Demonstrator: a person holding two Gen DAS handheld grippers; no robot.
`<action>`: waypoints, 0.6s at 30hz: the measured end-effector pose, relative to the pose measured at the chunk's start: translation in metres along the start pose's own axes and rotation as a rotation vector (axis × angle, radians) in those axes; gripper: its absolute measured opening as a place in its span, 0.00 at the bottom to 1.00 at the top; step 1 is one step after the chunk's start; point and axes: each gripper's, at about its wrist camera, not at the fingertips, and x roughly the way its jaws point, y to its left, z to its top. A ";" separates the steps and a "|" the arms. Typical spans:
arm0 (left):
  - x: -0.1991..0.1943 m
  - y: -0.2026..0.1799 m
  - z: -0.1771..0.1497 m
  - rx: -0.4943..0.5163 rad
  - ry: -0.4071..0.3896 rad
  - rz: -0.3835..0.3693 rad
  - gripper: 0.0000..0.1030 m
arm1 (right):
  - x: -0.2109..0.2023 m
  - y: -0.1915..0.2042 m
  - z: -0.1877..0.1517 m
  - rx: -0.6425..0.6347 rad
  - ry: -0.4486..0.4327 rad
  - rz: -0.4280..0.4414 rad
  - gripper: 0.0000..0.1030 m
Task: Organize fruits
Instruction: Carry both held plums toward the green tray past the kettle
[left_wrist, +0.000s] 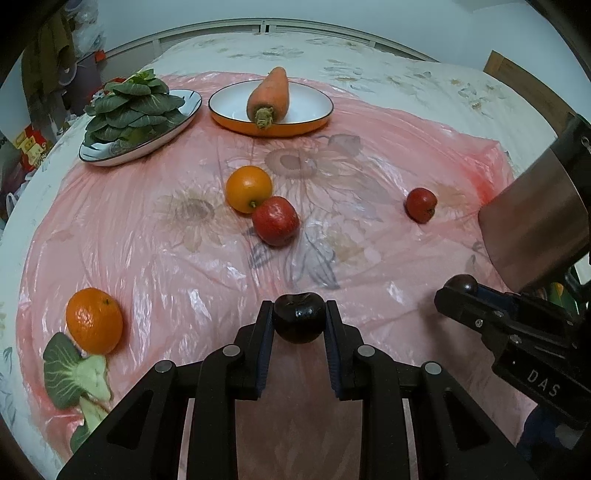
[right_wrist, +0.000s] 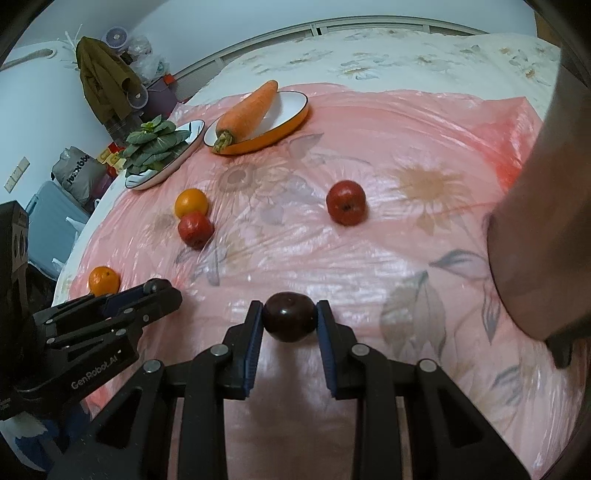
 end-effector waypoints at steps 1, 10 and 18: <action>-0.001 -0.002 -0.001 0.004 -0.001 -0.001 0.21 | -0.001 0.000 -0.002 0.001 0.001 0.001 0.35; -0.011 -0.020 -0.011 0.039 0.009 -0.005 0.21 | -0.017 -0.002 -0.021 -0.001 0.014 0.002 0.35; -0.017 -0.044 -0.021 0.068 0.026 -0.017 0.21 | -0.032 -0.014 -0.041 0.018 0.022 -0.004 0.35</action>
